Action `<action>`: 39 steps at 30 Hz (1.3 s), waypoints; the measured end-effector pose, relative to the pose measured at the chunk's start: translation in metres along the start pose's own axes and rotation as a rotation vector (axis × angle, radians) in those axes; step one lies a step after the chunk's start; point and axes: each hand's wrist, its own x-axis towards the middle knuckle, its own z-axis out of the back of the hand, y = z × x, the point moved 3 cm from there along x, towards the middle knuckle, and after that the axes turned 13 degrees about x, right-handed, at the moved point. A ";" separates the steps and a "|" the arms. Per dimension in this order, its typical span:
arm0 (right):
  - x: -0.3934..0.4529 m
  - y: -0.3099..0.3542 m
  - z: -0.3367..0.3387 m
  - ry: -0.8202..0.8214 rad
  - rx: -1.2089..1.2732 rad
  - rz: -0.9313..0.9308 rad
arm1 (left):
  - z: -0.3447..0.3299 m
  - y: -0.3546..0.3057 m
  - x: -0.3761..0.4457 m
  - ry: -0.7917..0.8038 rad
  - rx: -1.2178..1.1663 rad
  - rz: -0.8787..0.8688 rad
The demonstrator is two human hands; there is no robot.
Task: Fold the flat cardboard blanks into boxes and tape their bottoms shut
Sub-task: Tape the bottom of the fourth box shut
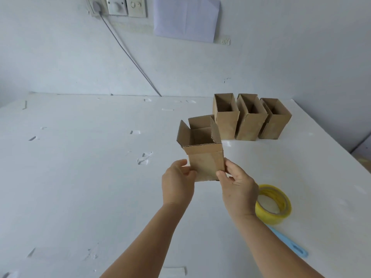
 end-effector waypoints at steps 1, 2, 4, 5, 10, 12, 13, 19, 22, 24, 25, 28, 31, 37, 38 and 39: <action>0.007 -0.003 -0.003 0.011 -0.018 -0.002 | -0.003 -0.001 0.007 0.009 0.016 -0.017; 0.014 -0.007 -0.007 0.021 -0.021 -0.014 | -0.006 -0.004 0.014 0.010 0.033 -0.030; 0.030 -0.017 -0.015 0.039 -0.014 -0.046 | -0.012 -0.008 0.029 -0.012 0.062 -0.039; 0.038 -0.022 -0.020 0.045 -0.012 -0.061 | -0.014 -0.010 0.037 -0.027 0.068 -0.037; 0.079 -0.045 -0.049 0.086 0.003 -0.106 | -0.034 -0.008 0.085 -0.059 0.081 0.000; 0.092 -0.057 -0.061 0.127 -0.009 -0.126 | -0.045 -0.003 0.104 -0.064 0.095 0.008; 0.098 -0.063 -0.067 0.153 -0.018 -0.135 | -0.051 -0.001 0.113 -0.062 0.106 0.011; 0.123 -0.099 -0.096 0.295 -0.074 -0.207 | -0.084 0.014 0.159 -0.053 0.125 0.070; 0.134 -0.113 -0.108 0.352 -0.094 -0.284 | -0.100 0.018 0.178 -0.056 0.179 0.075; 0.143 -0.117 -0.114 0.376 -0.085 -0.318 | -0.108 0.015 0.192 -0.058 0.210 0.044; 0.148 -0.117 -0.116 0.387 -0.082 -0.323 | -0.110 0.013 0.199 -0.056 0.227 0.026; 0.165 -0.118 -0.124 0.417 -0.096 -0.325 | -0.117 0.008 0.217 -0.036 0.277 -0.021; 0.179 -0.120 -0.129 0.423 -0.097 -0.337 | -0.123 0.006 0.230 -0.008 0.338 -0.071; 0.186 -0.124 -0.134 0.417 -0.092 -0.340 | -0.131 0.002 0.238 0.053 0.386 -0.139; 0.186 -0.125 -0.134 0.413 -0.090 -0.341 | -0.132 0.001 0.238 0.078 0.375 -0.131; 0.187 -0.124 -0.134 0.410 -0.091 -0.339 | -0.132 0.001 0.237 0.104 0.360 -0.128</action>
